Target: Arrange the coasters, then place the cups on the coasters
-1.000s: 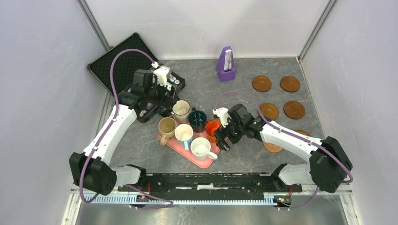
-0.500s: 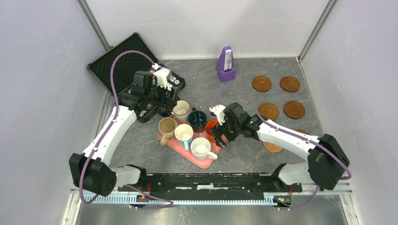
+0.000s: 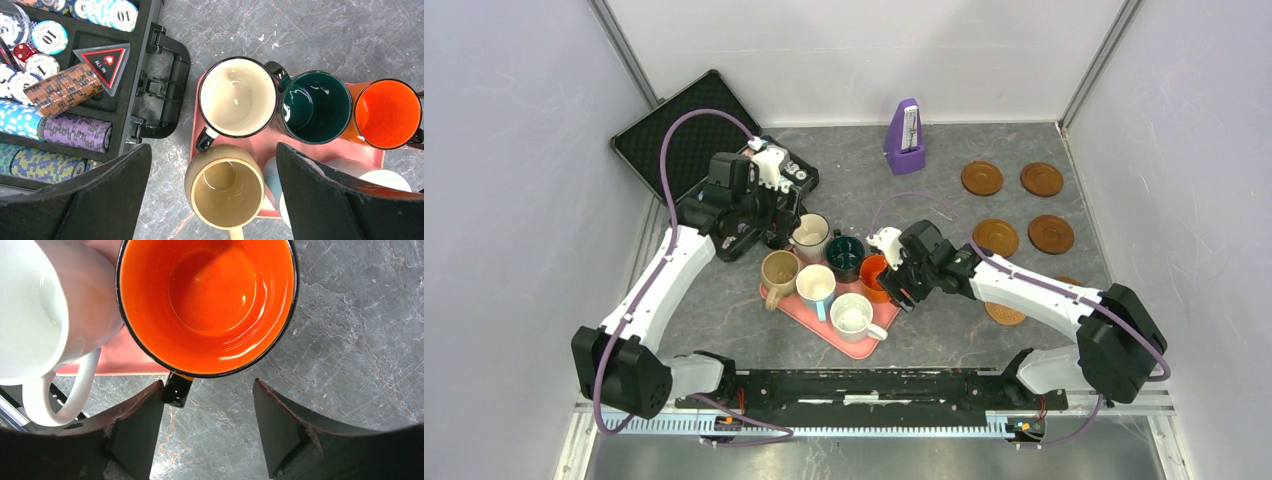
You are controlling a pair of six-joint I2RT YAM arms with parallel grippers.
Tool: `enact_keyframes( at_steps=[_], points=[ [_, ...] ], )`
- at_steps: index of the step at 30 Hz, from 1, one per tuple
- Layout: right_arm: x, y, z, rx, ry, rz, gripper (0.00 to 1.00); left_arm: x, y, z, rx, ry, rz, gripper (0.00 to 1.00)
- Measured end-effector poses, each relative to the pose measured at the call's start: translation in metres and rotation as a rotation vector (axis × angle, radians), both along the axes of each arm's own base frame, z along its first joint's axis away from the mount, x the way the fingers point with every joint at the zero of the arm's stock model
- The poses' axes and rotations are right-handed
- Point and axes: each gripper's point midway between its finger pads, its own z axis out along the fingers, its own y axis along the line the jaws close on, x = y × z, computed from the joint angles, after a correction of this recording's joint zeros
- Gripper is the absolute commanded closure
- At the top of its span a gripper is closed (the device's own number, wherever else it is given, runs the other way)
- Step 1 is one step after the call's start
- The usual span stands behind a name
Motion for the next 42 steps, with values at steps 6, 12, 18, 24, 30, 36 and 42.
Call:
enact_keyframes(
  at_steps=[6,12,18,24,30,36,42],
  points=[
    [0.000,0.002,0.000,-0.012,-0.017,0.086,0.38,-0.001,-0.002,-0.001,-0.008,0.006,-0.010,0.00],
    [0.003,0.006,-0.006,-0.032,-0.015,0.147,0.42,-0.001,-0.004,-0.005,-0.010,0.020,-0.017,0.00],
    [0.003,0.006,-0.011,-0.043,-0.014,0.171,0.58,0.001,-0.004,-0.010,-0.006,0.034,-0.017,0.00],
    [0.003,0.008,-0.010,-0.028,-0.030,0.188,0.75,0.004,-0.005,-0.008,-0.006,0.032,-0.017,0.00],
    [-0.008,-0.003,-0.006,-0.019,-0.046,0.199,1.00,0.009,-0.006,-0.003,-0.007,0.021,-0.015,0.00],
    [-0.016,-0.016,0.009,-0.010,-0.071,0.203,1.00,0.014,-0.007,0.005,-0.012,0.004,-0.015,0.00],
    [0.013,-0.037,0.041,0.032,-0.123,0.088,1.00,0.014,-0.008,0.003,-0.012,0.008,-0.016,0.00]
  ],
)
